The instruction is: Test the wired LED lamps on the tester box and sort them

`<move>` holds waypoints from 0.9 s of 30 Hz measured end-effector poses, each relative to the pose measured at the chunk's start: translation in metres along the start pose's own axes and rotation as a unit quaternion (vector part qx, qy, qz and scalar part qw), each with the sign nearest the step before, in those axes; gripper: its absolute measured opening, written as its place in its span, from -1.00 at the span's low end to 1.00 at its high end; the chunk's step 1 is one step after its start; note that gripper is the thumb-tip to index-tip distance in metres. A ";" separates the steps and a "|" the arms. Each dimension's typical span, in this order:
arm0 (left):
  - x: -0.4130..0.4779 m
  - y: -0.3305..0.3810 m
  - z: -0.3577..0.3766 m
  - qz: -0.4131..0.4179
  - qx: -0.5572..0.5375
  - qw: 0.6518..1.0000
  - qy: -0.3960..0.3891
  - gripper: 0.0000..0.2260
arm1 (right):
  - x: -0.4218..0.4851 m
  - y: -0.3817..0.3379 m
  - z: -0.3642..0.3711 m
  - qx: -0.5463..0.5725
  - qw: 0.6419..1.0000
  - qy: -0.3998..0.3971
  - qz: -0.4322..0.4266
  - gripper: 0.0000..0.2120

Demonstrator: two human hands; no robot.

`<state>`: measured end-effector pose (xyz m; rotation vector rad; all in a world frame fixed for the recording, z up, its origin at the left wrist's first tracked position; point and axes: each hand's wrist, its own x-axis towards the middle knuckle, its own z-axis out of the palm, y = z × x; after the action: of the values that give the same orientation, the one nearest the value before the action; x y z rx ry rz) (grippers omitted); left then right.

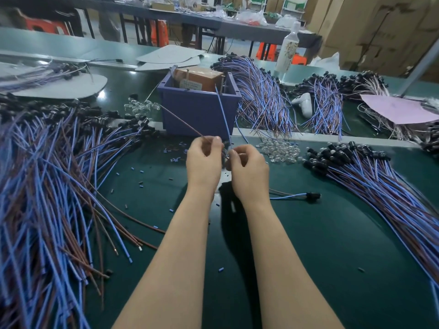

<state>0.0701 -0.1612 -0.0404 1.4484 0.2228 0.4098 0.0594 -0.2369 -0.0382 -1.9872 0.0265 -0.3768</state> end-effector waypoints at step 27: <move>0.001 -0.003 -0.003 0.067 0.150 0.986 -0.029 -0.55 | -0.006 -0.002 0.005 -0.017 0.998 0.052 -0.025 -0.87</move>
<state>0.0700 -0.1587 -0.0434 1.7758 0.1447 0.4571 0.0549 -0.2311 -0.0401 -2.0028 0.0498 -0.5160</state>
